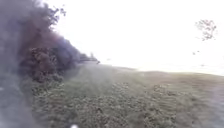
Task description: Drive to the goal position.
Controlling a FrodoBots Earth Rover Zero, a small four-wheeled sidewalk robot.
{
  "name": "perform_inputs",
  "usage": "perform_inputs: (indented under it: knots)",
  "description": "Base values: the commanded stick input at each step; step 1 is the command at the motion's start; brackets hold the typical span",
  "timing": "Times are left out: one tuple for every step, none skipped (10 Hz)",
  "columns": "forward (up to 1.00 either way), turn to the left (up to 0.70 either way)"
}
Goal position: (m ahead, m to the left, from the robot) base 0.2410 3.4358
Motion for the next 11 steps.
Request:
perform_inputs:
  knots:
    - [0.6, 0.0]
    - [0.6, 0.0]
    - [0.6, 0.0]
    - [0.6, 0.0]
    - [0.6, 0.0]
    - [0.6, 0.0]
    - [0.6, 0.0]
    - [0.6, 0.0]
    - [0.6, 0.0]
    - [0.6, 0.0]
    - [0.6, 0.0]
